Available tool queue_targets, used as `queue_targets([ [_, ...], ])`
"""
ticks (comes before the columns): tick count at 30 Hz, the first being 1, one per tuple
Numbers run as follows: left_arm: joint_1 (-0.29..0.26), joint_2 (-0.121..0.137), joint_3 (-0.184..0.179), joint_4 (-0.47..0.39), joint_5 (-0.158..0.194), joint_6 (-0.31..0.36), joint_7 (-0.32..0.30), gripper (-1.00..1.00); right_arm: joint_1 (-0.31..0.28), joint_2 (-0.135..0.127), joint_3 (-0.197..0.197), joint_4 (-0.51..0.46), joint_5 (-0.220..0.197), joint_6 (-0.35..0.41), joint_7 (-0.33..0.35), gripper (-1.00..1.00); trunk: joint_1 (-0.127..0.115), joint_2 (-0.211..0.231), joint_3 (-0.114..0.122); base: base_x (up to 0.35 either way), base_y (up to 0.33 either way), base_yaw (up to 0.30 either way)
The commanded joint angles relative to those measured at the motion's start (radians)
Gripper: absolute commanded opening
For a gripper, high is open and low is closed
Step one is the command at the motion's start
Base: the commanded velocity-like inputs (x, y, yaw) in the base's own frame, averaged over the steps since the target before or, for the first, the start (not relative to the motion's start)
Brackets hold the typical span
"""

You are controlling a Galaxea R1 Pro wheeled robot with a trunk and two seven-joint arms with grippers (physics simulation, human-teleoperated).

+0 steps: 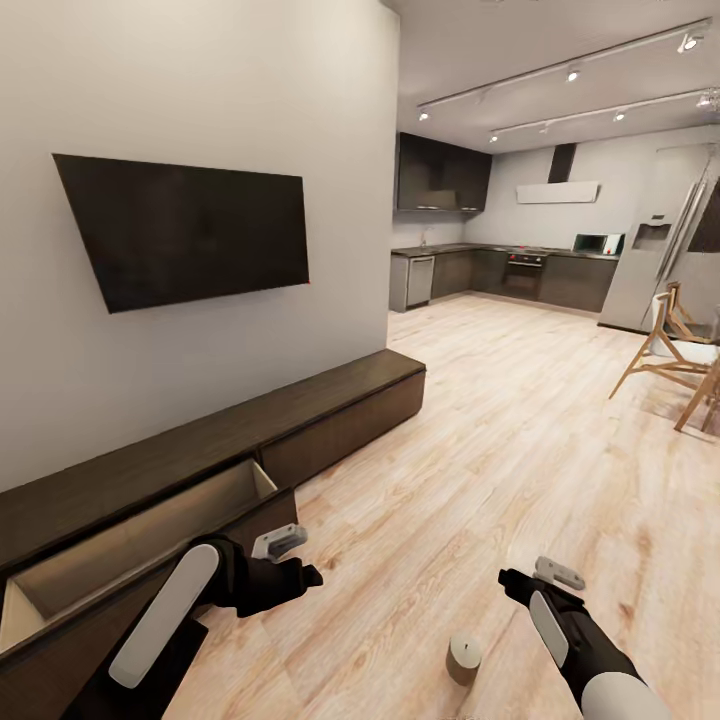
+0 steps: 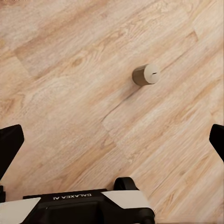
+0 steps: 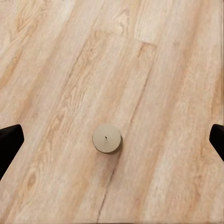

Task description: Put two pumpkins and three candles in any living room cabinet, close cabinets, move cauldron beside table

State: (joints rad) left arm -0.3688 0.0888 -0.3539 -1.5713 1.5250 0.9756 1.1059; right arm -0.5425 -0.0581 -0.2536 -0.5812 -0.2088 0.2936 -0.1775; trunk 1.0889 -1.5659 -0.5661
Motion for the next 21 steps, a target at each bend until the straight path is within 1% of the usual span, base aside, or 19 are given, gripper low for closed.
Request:
queue_targets([
  [1,-0.001,0.001,-0.001,-0.001,0.009,0.002,0.010,1.00,-0.001,0.000,0.001,-0.002,-0.011,0.004,-0.005,1.00,0.000,-0.001,-0.001,-0.053,0.238,-0.264],
  [7,-0.001,0.002,-0.001,-0.001,0.009,0.003,0.009,1.00,-0.001,-0.002,0.000,-0.001,-0.012,0.004,-0.004,1.00,0.000,-0.001,-0.001,-0.090,0.254,-0.282],
  [10,-0.001,0.003,0.000,-0.001,0.009,0.003,0.009,1.00,-0.001,-0.002,0.000,0.000,-0.012,0.004,-0.003,1.00,0.000,-0.001,-0.001,-0.053,0.170,-0.289],
  [11,-0.001,0.003,0.000,-0.001,0.009,0.003,0.009,1.00,-0.001,-0.002,0.000,0.000,-0.013,0.004,-0.001,1.00,0.000,-0.001,-0.001,-0.022,0.077,-0.290],
  [16,-0.001,0.003,0.000,-0.002,0.009,0.003,0.008,1.00,-0.001,-0.002,-0.001,0.001,-0.021,0.007,0.049,1.00,0.000,-0.001,-0.001,-0.006,0.019,-0.290],
  [21,-0.001,0.003,0.000,-0.001,0.009,0.003,0.008,1.00,-0.001,-0.002,-0.001,0.002,-0.023,0.007,0.060,1.00,0.000,-0.001,-0.001,-0.001,0.002,-0.290],
])
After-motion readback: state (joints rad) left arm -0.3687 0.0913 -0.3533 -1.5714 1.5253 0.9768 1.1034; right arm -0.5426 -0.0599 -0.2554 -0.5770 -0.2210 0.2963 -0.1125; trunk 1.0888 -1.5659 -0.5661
